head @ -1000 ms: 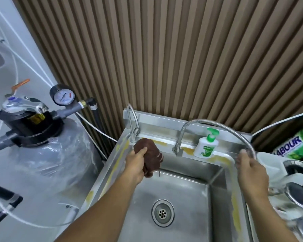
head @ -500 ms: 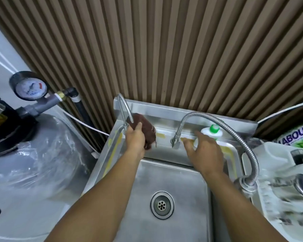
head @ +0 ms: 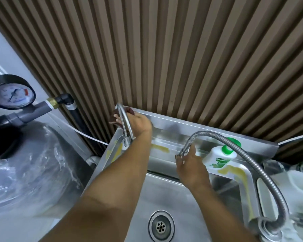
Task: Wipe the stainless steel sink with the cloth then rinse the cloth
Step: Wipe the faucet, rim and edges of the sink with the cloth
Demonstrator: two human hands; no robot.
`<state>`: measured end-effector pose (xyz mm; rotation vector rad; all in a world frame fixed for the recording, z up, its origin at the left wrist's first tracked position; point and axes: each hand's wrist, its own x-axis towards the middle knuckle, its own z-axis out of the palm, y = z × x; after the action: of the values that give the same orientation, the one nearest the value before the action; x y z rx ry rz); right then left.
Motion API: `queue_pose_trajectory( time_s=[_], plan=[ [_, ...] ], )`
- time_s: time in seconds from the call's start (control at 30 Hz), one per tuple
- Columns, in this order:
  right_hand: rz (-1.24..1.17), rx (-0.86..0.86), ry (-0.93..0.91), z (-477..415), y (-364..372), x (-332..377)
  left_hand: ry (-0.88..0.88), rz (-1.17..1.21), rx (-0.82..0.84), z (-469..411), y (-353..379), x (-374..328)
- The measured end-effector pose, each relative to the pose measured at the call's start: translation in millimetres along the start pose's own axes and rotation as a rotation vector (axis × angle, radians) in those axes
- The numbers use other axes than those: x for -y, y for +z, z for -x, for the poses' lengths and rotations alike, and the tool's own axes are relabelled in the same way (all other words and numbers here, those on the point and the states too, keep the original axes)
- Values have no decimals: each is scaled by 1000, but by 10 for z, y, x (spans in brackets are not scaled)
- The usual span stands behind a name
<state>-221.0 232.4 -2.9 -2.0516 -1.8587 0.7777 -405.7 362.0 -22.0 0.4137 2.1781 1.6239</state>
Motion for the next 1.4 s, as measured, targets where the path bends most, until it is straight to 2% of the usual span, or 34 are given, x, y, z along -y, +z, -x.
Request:
queue_pose_trajectory(
  time_s=[0.1, 0.17, 0.23, 0.33, 0.4, 0.43, 0.57, 0.67, 0.73, 0.83, 0.97, 1.17, 1.3, 1.4],
  plan=[
    [-13, -12, -5, -20, 42, -37, -37, -49, 34, -66, -54, -112],
    [-26, -25, -13, -38, 83, -53, -7, -65, -19, -142, 16, 2],
    [-37, -41, -3, -52, 115, -47, 28, -132, 13, -83, -15, 102],
    [-44, -65, 15, -67, 164, -24, 236, -226, 115, 255, -51, 244],
    [-54, -77, 25, -67, 186, -17, 447, -316, 126, 451, -102, 311],
    [-57, -80, 28, -70, 194, -18, 487, -332, 118, 452, -98, 327],
    [-53, -90, 29, -74, 209, -49, 309, -208, 9, 42, -24, 85],
    [-48, -91, 34, -83, 230, -70, 212, -232, -24, -273, 38, -19],
    [-40, -97, 28, -93, 252, -88, 282, -274, -31, -301, 31, 32],
    [-37, -108, 11, -99, 284, -103, 515, -410, -10, -127, -36, 185],
    [-23, -106, 12, -109, 291, -106, 689, -559, 74, 99, -39, 327],
    [-13, -120, 13, -101, 303, -91, 888, -567, 252, 643, 61, 422],
    [-25, -125, -15, -97, 310, -103, 1138, -506, 478, 884, 95, 501],
    [-41, -131, -29, -88, 311, -117, 1269, -491, 638, 745, 11, 509]
  ],
)
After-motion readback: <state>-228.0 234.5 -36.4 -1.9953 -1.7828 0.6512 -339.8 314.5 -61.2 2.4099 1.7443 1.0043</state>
